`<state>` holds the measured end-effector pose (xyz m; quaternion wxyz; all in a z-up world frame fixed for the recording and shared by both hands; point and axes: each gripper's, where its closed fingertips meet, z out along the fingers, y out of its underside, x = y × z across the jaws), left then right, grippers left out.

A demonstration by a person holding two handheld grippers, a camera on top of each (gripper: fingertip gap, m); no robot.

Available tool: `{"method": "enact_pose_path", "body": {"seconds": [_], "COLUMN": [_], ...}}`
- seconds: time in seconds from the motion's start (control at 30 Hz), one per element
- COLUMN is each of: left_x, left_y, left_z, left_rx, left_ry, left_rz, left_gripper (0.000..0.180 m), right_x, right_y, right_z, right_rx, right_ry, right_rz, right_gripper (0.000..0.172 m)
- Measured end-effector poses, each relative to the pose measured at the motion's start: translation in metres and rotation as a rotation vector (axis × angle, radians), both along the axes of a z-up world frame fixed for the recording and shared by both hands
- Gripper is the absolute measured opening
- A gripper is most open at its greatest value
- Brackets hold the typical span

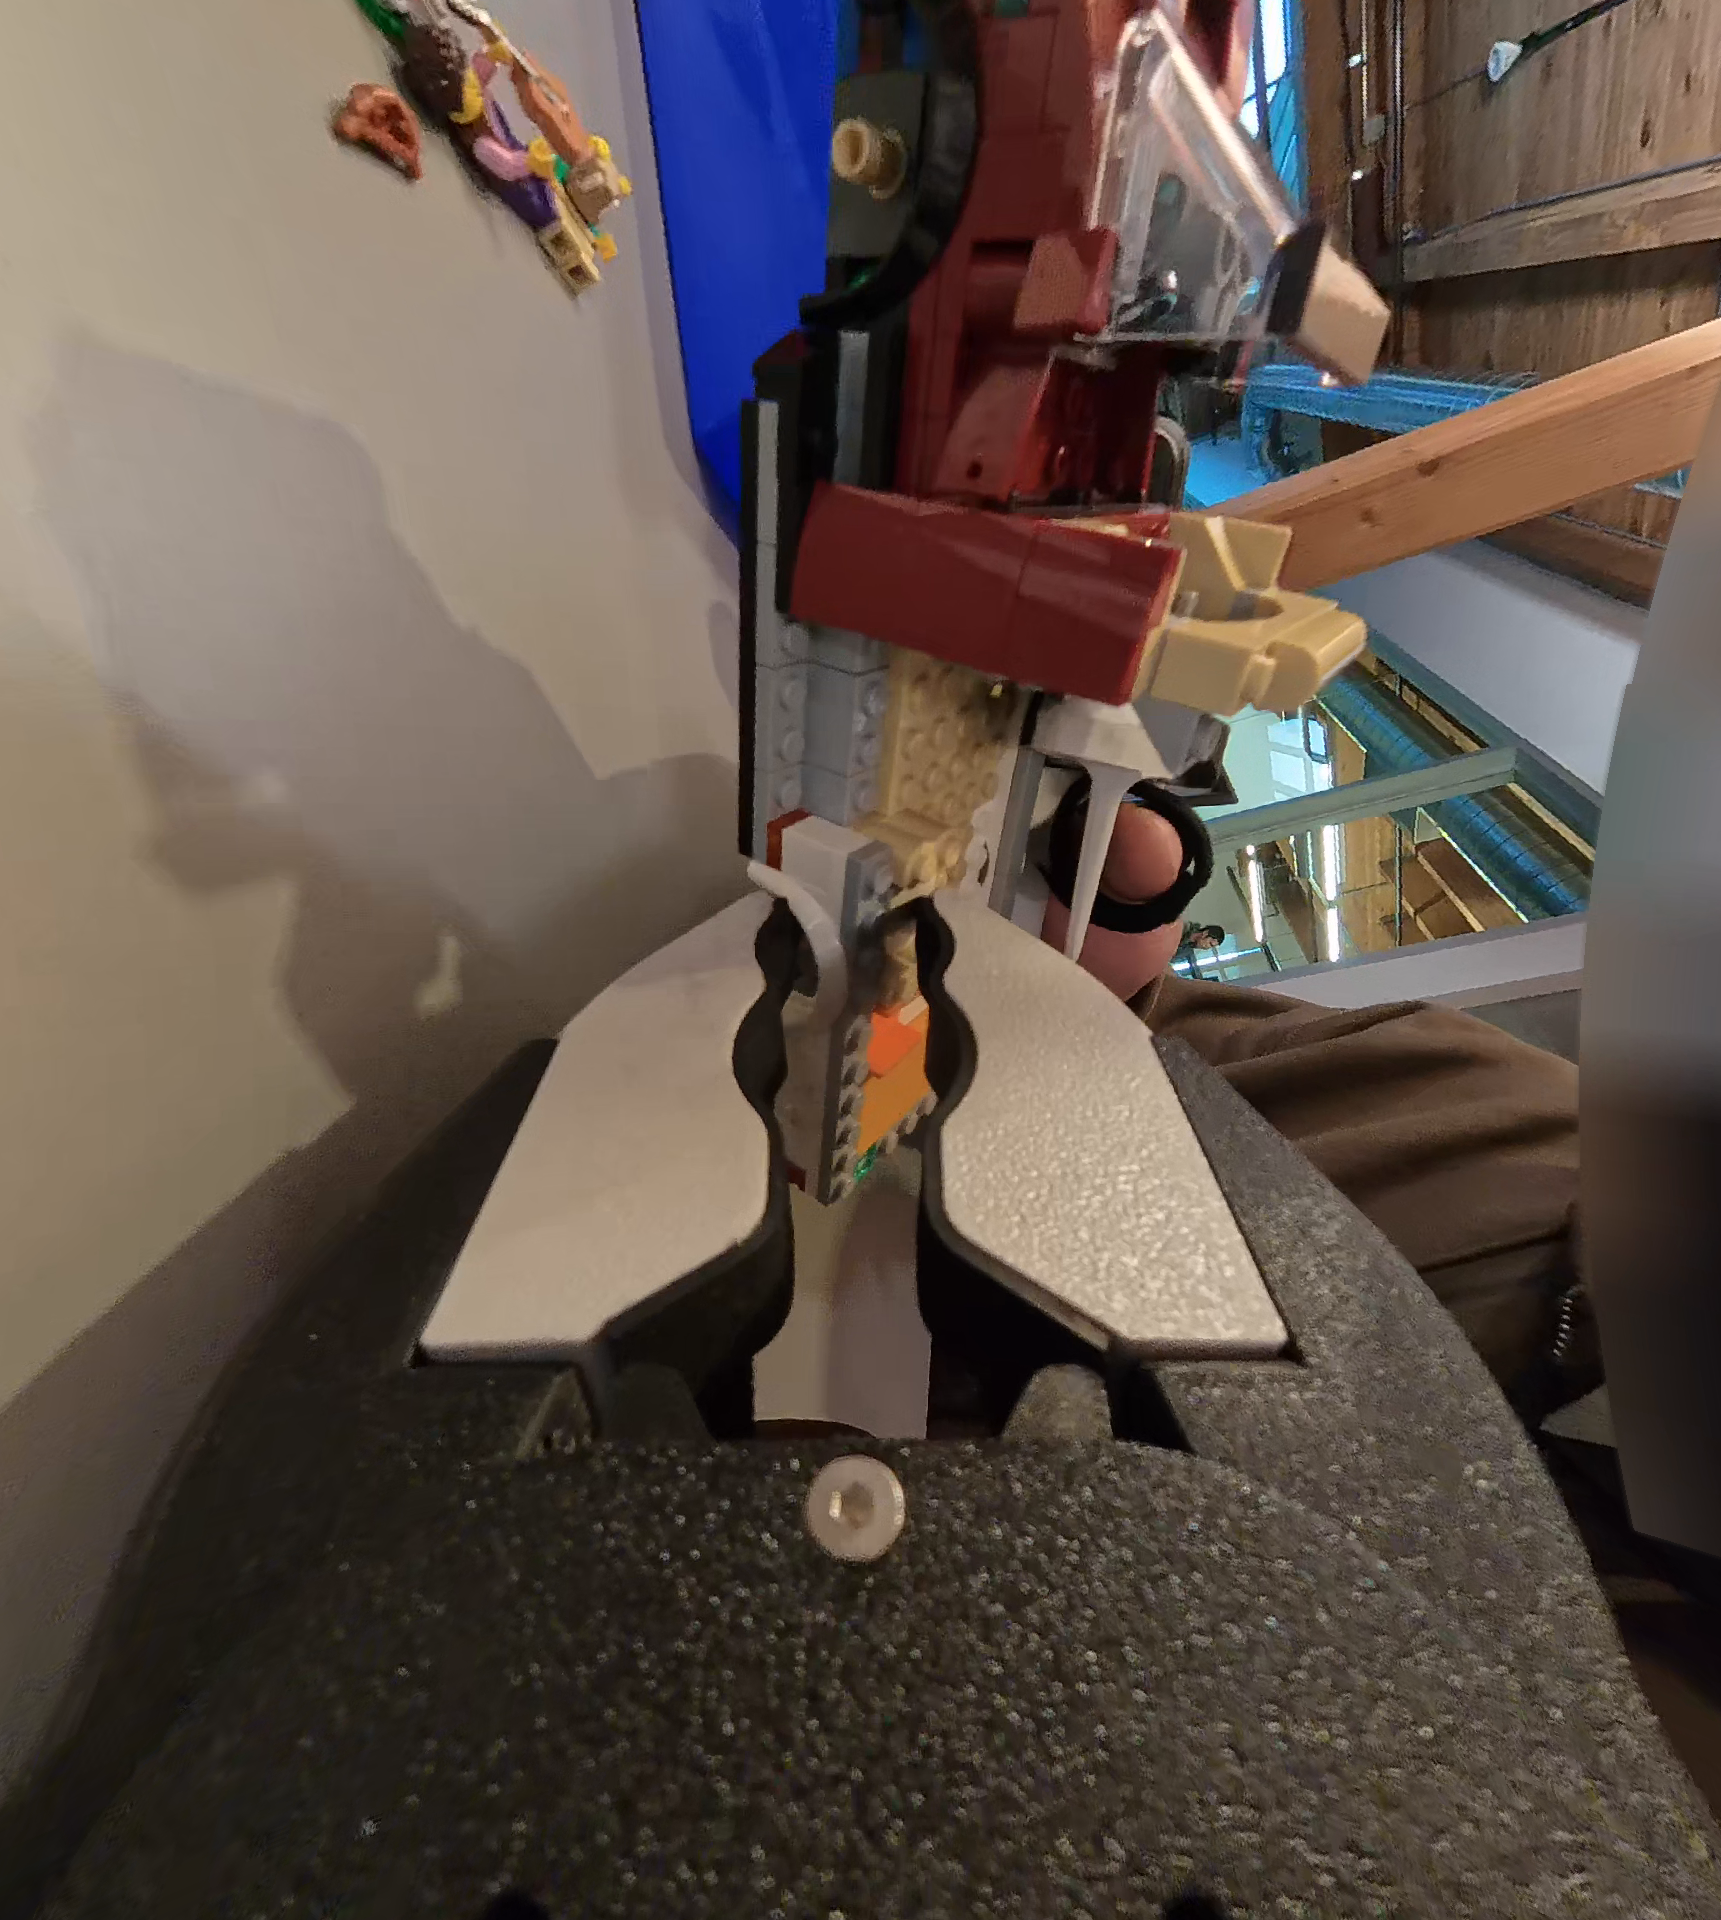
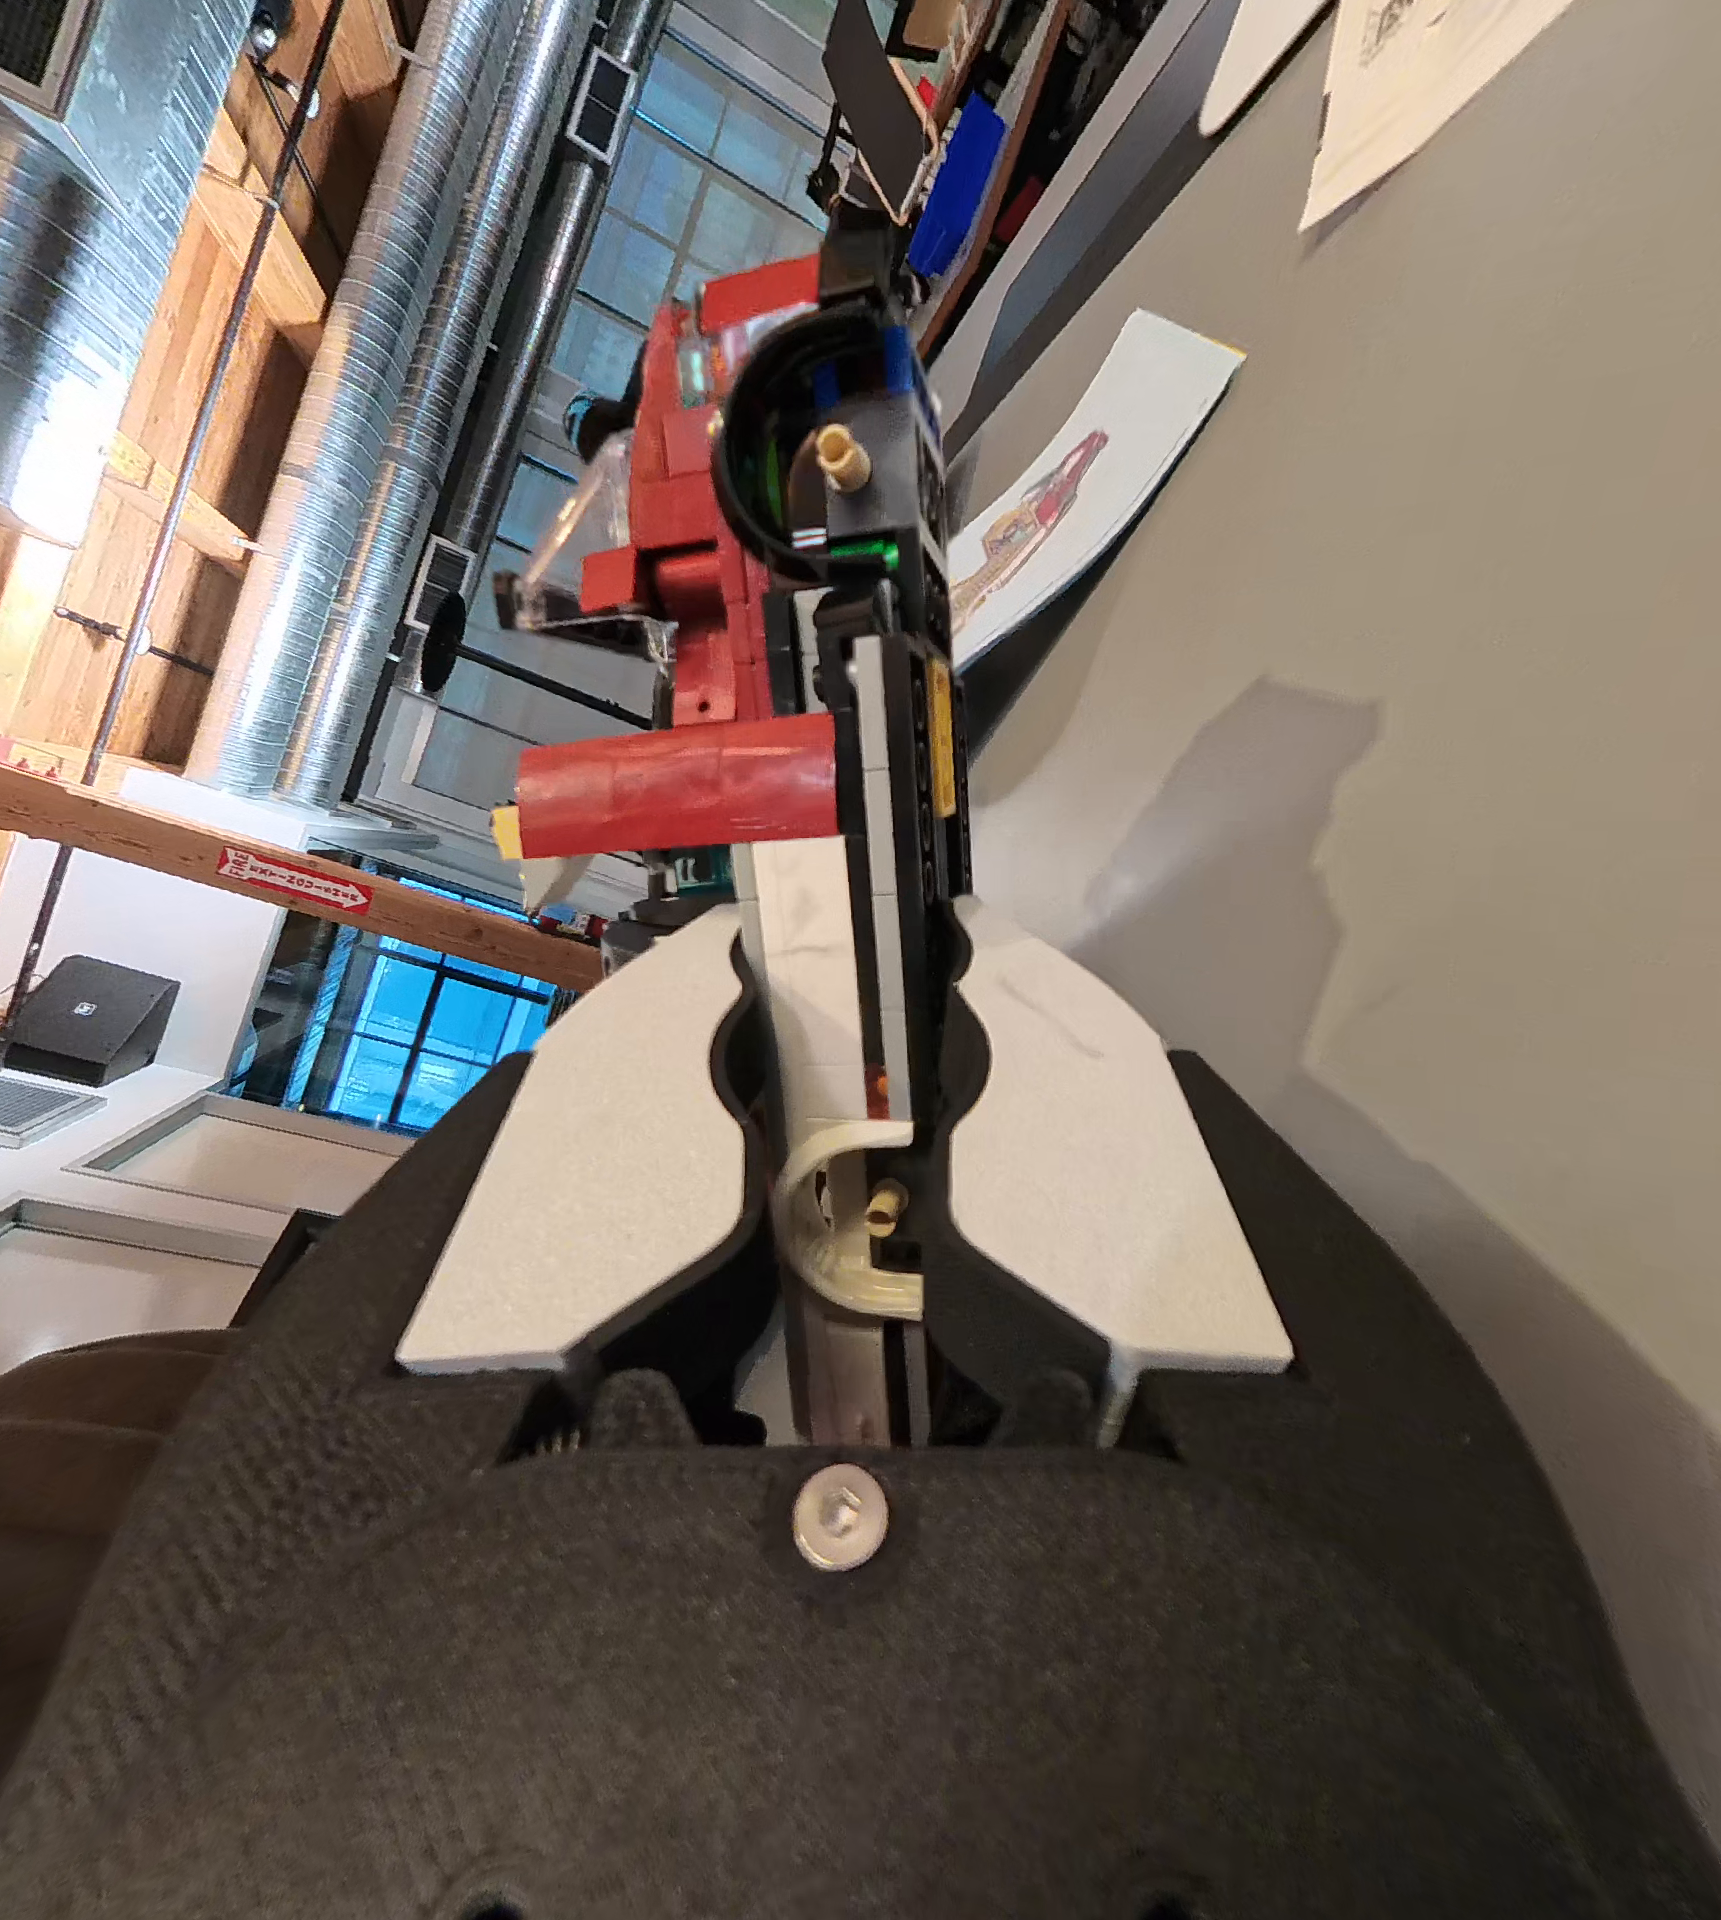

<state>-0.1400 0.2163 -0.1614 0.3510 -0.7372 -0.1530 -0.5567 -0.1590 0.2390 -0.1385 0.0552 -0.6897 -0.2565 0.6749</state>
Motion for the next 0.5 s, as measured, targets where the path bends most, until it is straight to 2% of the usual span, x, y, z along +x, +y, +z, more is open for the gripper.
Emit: {"method": "enact_pose_path", "body": {"seconds": [0.07,0.17,0.27,0.37,0.47,0.5], "left_x": [-0.002,-0.004,-0.012,-0.022,-0.028,-0.028], "left_y": [0.0,-0.002,-0.004,-0.008,-0.013,-0.014], "left_z": [-0.006,-0.012,-0.013,-0.012,-0.012,-0.012], "left_rx": [-0.026,-0.053,-0.043,-0.027,-0.015,-0.008], "left_ry": [0.003,0.016,0.051,0.074,0.077,0.073], "left_rz": [0.005,0.006,0.027,0.053,0.062,0.06], "left_gripper": [0.025,0.037,0.039,0.042,0.042,0.042], "right_x": [-0.001,-0.002,-0.003,-0.002,-0.001,0.0], "right_y": [0.0,-0.003,-0.001,0.004,0.008,0.011], "right_z": [-0.008,-0.022,-0.025,-0.031,-0.037,-0.037], "right_rx": [0.005,0.039,0.095,0.164,0.219,0.233], "right_ry": [-0.031,-0.095,-0.117,-0.157,-0.197,-0.202], "right_rz": [0.021,0.042,0.042,0.037,0.042,0.038], "right_gripper": [0.031,0.03,0.032,0.037,0.05,0.049]}}
